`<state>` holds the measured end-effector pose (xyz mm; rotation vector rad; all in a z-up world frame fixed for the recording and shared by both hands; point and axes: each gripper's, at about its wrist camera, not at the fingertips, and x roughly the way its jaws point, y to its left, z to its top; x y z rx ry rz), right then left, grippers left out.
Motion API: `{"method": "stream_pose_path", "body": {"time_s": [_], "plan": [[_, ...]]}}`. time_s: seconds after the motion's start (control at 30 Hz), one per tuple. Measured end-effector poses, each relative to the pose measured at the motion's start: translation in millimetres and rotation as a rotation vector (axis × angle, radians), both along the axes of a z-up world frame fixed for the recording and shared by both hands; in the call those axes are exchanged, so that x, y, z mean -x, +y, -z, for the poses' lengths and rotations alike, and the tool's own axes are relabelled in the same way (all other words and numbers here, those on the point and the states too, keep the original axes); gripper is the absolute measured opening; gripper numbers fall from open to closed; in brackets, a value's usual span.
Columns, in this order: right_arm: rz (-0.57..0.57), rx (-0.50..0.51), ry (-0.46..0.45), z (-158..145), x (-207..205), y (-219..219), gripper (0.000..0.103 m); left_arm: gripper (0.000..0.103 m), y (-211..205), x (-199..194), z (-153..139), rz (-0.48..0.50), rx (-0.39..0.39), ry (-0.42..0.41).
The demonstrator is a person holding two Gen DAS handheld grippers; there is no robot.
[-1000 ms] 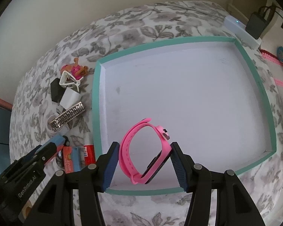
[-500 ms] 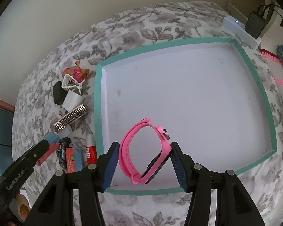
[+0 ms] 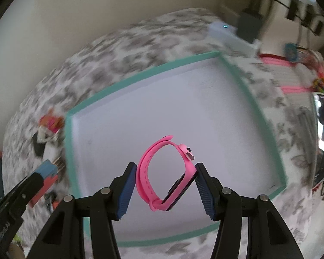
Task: Organize rigid objects
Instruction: 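Carry the band with the right tool while the left tool carries the case over the tray, then open the left tool to drop the case while the right tool releases the band into the tray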
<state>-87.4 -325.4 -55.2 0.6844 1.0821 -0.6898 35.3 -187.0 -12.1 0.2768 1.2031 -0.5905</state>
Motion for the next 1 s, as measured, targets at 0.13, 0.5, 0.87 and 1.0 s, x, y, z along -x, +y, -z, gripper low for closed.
{"method": "stream_pose_path", "body": {"time_s": [0.13,0.5,0.87,1.0], "plan": [[0.069,0.021,-0.02,0,14,-23,0.058,0.039,-28,0,7,0.025,0.008,0.001],[0.14,0.106,-0.051,1,25,-45,0.058,0.039,-70,-1,33,0.024,-0.036,-0.134],[0.115,0.054,0.032,24,21,-49,0.059,0.039,-75,3,51,0.053,-0.022,-0.119],[0.103,0.048,0.045,26,19,-47,0.059,0.039,-75,7,53,0.063,-0.024,-0.119]]}}
